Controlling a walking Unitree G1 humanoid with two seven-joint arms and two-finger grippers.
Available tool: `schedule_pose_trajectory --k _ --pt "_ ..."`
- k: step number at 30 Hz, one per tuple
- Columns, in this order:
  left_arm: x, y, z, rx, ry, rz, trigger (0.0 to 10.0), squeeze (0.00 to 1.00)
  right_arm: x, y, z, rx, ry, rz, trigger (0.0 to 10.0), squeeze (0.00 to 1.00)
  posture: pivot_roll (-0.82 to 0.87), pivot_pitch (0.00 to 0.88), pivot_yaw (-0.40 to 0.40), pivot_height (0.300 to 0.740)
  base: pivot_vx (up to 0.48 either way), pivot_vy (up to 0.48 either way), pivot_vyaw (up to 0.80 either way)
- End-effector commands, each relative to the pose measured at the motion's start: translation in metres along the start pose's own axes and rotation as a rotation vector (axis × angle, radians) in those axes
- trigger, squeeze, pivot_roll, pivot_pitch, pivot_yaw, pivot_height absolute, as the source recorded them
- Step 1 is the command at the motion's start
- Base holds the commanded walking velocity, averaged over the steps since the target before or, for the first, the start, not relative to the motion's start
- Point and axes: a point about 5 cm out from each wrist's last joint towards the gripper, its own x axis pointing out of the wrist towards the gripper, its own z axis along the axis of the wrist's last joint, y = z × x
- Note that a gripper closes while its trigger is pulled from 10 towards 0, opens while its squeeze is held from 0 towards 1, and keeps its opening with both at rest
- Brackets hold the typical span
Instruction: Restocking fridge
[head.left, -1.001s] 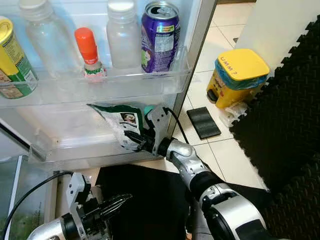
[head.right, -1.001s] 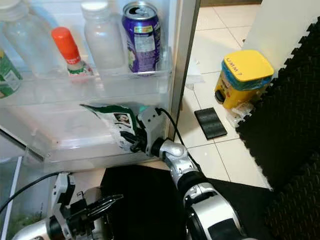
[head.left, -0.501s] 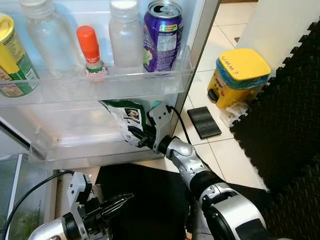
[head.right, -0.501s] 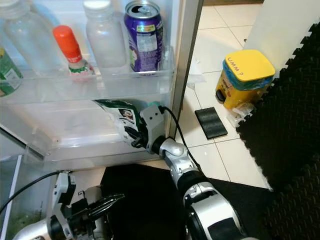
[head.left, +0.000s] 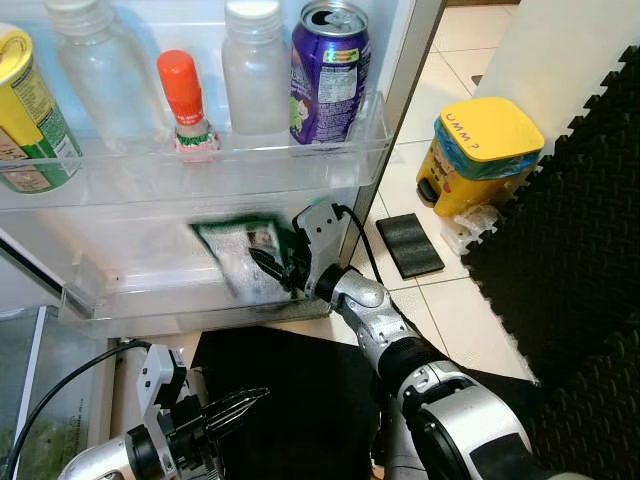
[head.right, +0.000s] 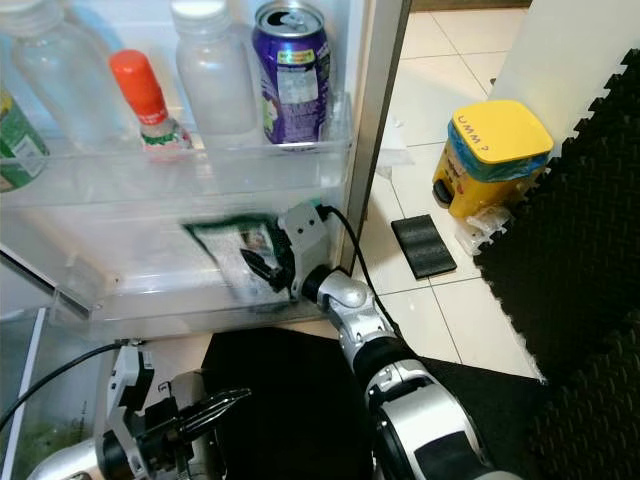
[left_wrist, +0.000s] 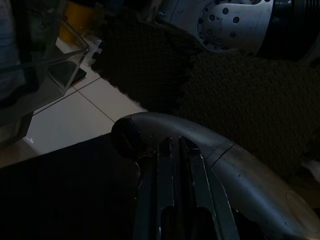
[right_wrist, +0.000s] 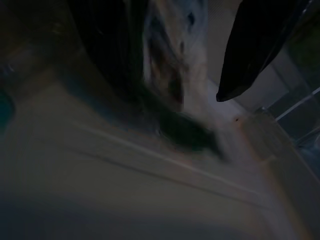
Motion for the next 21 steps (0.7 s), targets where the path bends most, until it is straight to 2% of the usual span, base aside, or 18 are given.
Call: schedule_pose_trajectory --k 1,9,19,21 --pt "0.001 -0.005 -0.004 -0.028 -0.011 -0.009 10.0 0.0 0.037 0.057 0.022 0.085 -0.102 0.136 10.0 0.0 0.18 0.299 -0.074 0.457 0.0 0.0 0.0" --pt "0.003 -0.004 -0.003 -0.028 -0.015 -0.014 10.0 0.0 0.037 0.059 0.023 0.094 -0.111 0.155 10.0 0.0 0.18 0.295 -0.072 0.457 0.0 0.0 0.0" --pt "0.008 -0.002 -0.002 -0.028 -0.027 -0.029 10.0 0.0 0.033 0.072 0.022 0.182 -0.121 0.321 10.0 0.0 0.16 0.28 -0.072 0.457 0.0 0.0 0.0" --pt "0.009 -0.001 -0.001 -0.035 -0.03 -0.049 10.0 0.0 0.028 0.076 0.024 0.225 -0.136 0.404 10.0 0.0 0.15 0.269 -0.07 0.457 0.0 0.0 0.0"
